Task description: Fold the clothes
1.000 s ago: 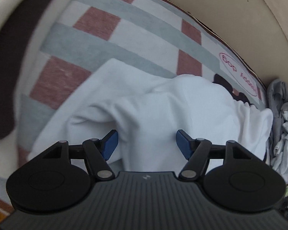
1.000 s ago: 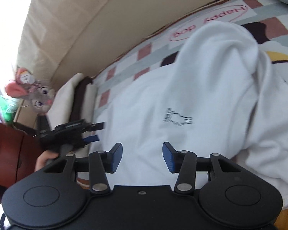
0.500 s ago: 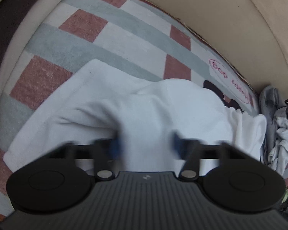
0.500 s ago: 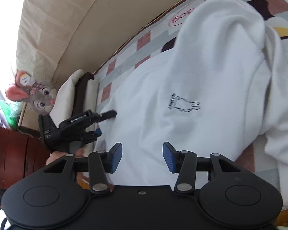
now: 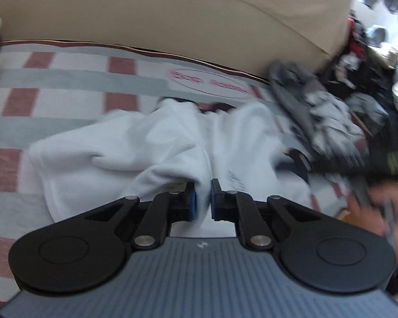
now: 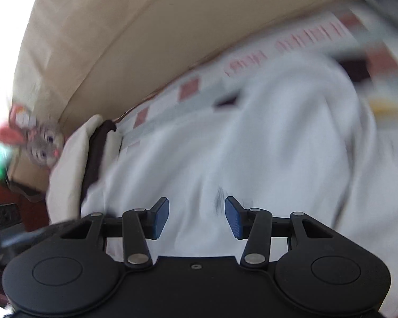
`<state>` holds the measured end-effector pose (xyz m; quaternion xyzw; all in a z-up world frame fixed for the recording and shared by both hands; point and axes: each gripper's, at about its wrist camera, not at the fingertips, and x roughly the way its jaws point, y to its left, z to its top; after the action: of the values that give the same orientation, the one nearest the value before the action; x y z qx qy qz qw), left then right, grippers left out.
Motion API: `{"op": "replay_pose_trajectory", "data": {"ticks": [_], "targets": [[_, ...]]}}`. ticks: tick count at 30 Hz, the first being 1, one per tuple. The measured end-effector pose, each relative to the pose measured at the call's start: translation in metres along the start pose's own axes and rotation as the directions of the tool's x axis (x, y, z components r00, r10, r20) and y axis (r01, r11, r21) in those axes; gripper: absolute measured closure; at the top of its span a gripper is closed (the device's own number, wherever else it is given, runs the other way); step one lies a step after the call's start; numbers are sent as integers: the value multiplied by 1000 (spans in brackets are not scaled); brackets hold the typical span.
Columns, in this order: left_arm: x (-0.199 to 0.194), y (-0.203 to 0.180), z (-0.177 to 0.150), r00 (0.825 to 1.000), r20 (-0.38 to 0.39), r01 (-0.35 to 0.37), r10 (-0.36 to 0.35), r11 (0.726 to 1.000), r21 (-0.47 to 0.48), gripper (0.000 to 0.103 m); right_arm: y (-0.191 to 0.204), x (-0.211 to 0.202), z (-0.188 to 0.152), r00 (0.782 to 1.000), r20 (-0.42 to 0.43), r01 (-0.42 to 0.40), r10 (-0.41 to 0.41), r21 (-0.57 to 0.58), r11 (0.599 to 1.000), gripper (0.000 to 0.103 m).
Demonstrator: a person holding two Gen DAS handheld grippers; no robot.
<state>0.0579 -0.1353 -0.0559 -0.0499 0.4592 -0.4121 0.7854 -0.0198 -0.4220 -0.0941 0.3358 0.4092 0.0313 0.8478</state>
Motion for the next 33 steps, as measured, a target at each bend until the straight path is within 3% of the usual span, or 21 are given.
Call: {"op": "replay_pose_trajectory", "data": {"ticks": [2,5,6,8,9,11,14,17,19,23,27,30,32,33], "targets": [[-1,-5,-6,999,-13,44,-43,999,28,93,17,6,29,998,8,62,-61,-135,989,49],[-10,0,-16,992,-23,126,-126,992,24,93,39,25,68,986,47,165,-158,-319,933,42],[-12,8,-18,981,-25,193,-193,981,-29,93,43,36,83,987,36,162,-159,-347,924,42],[-14,30,-26,936,-33,340,-351,923,-179,95,48,62,110,989,-44,116,-142,-371,921,42],[-16,35,-31,926,-44,358,-374,911,-206,95,51,76,121,985,-74,114,-153,-379,919,42],[-26,39,-37,939,-40,329,-341,927,-180,95,62,104,132,978,-116,109,-173,-422,900,42],[-42,49,-43,947,-4,314,-321,929,-193,95,62,147,134,949,-212,105,-233,-485,868,41],[-44,61,-46,961,-12,266,-275,938,-221,95,42,176,129,908,-291,132,-302,-484,865,41],[-41,68,-47,972,-34,218,-232,947,-235,96,24,184,119,869,-373,139,-327,-449,883,41],[-37,82,-50,976,-47,193,-213,942,-274,94,9,149,79,854,-424,97,-302,-441,892,41],[-32,85,-50,989,-55,119,-139,953,-278,90,-7,115,38,836,-474,55,-277,-430,901,41],[-23,91,-54,988,-76,101,-134,935,-339,77,-18,89,7,822,-508,24,-258,-422,906,39],[-20,94,-55,990,-90,73,-112,931,-358,69,-20,69,-12,868,-433,20,-244,-460,888,39],[-20,96,-55,991,-91,57,-96,930,-362,69,-17,63,-14,872,-426,24,-241,-455,890,39]]}}
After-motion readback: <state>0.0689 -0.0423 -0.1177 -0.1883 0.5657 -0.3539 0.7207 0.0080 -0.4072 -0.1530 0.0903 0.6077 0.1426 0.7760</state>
